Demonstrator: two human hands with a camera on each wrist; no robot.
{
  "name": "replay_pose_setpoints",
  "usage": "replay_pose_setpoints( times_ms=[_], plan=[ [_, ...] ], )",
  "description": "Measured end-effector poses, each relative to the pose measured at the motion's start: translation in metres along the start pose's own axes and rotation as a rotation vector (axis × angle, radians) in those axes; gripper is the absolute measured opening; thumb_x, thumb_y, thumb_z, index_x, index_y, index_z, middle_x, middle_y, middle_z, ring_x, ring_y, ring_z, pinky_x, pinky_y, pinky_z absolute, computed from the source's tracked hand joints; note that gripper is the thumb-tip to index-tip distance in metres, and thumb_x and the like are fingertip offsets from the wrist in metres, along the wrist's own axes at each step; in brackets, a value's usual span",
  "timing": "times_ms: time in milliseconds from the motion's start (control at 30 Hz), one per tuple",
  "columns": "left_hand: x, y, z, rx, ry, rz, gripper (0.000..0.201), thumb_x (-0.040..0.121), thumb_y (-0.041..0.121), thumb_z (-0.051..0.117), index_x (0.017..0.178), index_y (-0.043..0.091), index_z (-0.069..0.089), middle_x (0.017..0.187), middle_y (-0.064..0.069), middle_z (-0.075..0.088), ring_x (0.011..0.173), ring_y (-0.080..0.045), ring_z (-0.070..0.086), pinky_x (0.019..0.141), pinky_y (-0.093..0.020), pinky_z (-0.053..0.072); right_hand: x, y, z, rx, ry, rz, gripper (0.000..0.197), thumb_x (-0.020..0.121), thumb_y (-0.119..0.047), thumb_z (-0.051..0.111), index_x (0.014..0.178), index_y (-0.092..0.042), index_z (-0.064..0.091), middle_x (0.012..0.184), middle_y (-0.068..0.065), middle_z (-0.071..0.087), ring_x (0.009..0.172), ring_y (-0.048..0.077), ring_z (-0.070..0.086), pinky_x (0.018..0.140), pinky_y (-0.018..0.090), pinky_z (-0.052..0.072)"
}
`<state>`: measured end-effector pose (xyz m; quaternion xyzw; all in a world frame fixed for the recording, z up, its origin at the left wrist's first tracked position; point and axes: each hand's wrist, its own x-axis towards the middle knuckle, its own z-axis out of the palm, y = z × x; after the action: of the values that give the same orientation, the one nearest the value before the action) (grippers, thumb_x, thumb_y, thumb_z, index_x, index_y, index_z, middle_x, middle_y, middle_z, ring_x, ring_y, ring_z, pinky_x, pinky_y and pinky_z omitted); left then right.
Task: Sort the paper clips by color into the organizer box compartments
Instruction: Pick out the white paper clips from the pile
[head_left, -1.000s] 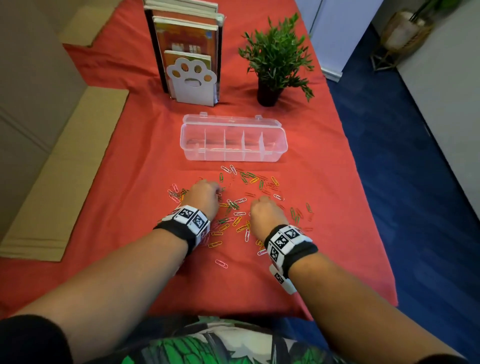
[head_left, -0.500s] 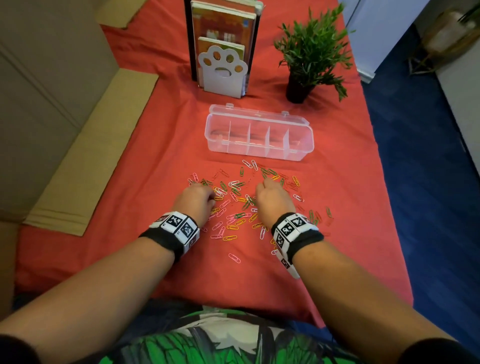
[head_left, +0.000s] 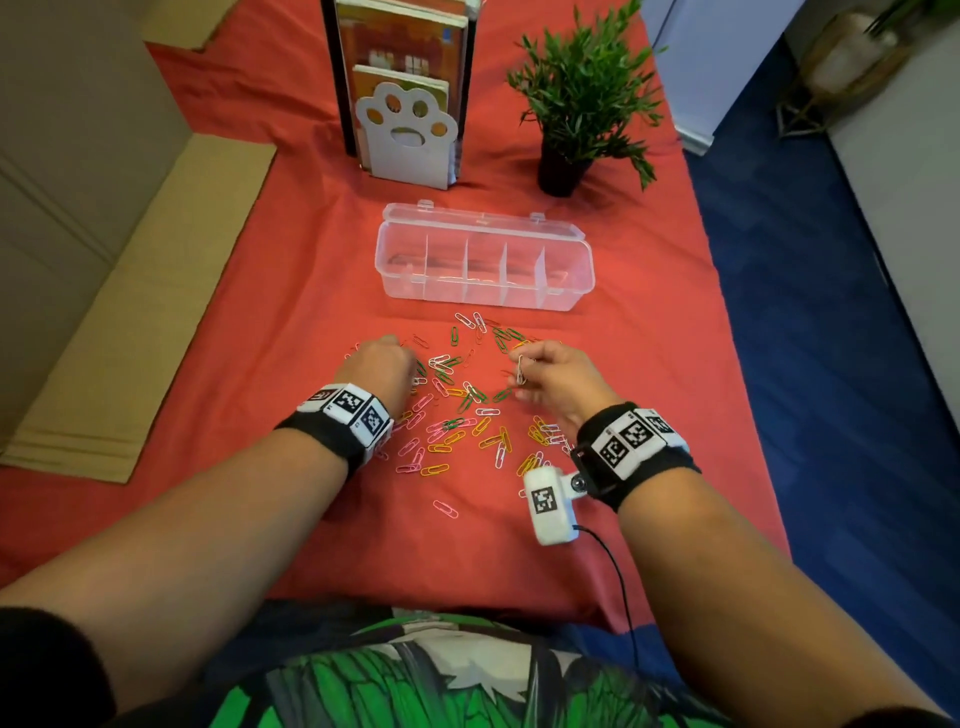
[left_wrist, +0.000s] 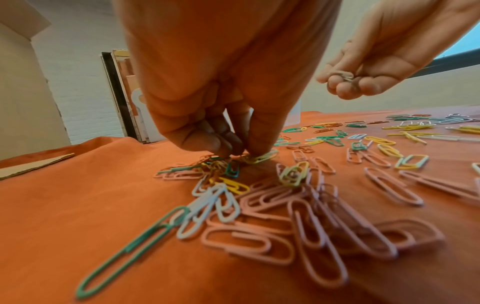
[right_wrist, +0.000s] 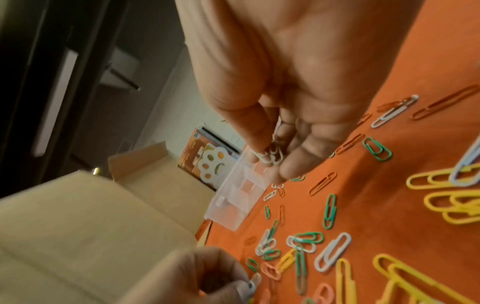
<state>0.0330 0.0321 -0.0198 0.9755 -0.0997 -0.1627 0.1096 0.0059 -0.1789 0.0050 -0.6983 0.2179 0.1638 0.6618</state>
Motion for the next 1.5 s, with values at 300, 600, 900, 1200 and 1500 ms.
replay_pose_setpoints(
  times_ms=[300, 600, 900, 1200, 1500],
  plan=[
    [-0.002, -0.010, -0.003, -0.099, -0.008, -0.012, 0.018, 0.085, 0.018, 0.060, 0.100, 0.016, 0.067, 0.100, -0.011, 0.056, 0.097, -0.032, 0.057, 0.083, -0.037, 0.048, -0.006, -0.003, 0.000, 0.112, -0.058, 0.091, 0.019, 0.090, -0.005, 0.043, 0.075, -0.011, 0.053, 0.062, 0.002, 0.042, 0.051, 0.012, 0.044, 0.042, 0.019, 0.041],
    [-0.006, -0.003, -0.005, -0.068, -0.053, 0.014, 0.007, 0.083, 0.018, 0.060, 0.086, 0.014, 0.066, 0.095, -0.010, 0.059, 0.094, -0.032, 0.057, 0.083, -0.041, 0.049, 0.011, 0.000, 0.029, -0.647, -0.066, -0.102, 0.020, 0.086, -0.011, 0.054, 0.070, -0.020, 0.061, 0.067, -0.008, 0.057, 0.061, 0.006, 0.050, 0.060, 0.022, 0.041],
    [-0.015, -0.032, -0.015, -0.060, 0.099, -0.162, 0.033, 0.082, 0.011, 0.056, 0.106, 0.032, 0.065, 0.108, -0.003, 0.059, 0.107, -0.029, 0.053, 0.086, -0.039, 0.043, 0.026, -0.001, 0.053, -1.056, -0.076, -0.338, 0.024, 0.086, -0.006, 0.051, 0.098, -0.009, 0.071, 0.108, 0.016, 0.058, 0.099, 0.030, 0.059, 0.090, 0.031, 0.047],
    [-0.010, -0.022, -0.010, 0.059, 0.164, -0.105, 0.022, 0.082, 0.036, 0.062, 0.103, 0.033, 0.067, 0.107, 0.002, 0.056, 0.107, -0.026, 0.045, 0.086, -0.038, 0.036, 0.045, 0.000, 0.083, -1.328, -0.055, -0.532, 0.022, 0.086, -0.017, 0.055, 0.100, -0.002, 0.064, 0.108, 0.016, 0.051, 0.104, 0.035, 0.051, 0.088, 0.040, 0.048],
    [-0.010, -0.020, -0.004, 0.083, 0.187, -0.093, 0.021, 0.086, 0.030, 0.053, 0.101, 0.024, 0.066, 0.109, 0.000, 0.056, 0.106, -0.028, 0.048, 0.084, -0.040, 0.037, 0.048, 0.003, 0.084, -1.244, -0.104, -0.473, 0.017, 0.086, -0.011, 0.050, 0.099, -0.004, 0.059, 0.107, 0.014, 0.054, 0.102, 0.033, 0.054, 0.088, 0.039, 0.047]
  ],
)
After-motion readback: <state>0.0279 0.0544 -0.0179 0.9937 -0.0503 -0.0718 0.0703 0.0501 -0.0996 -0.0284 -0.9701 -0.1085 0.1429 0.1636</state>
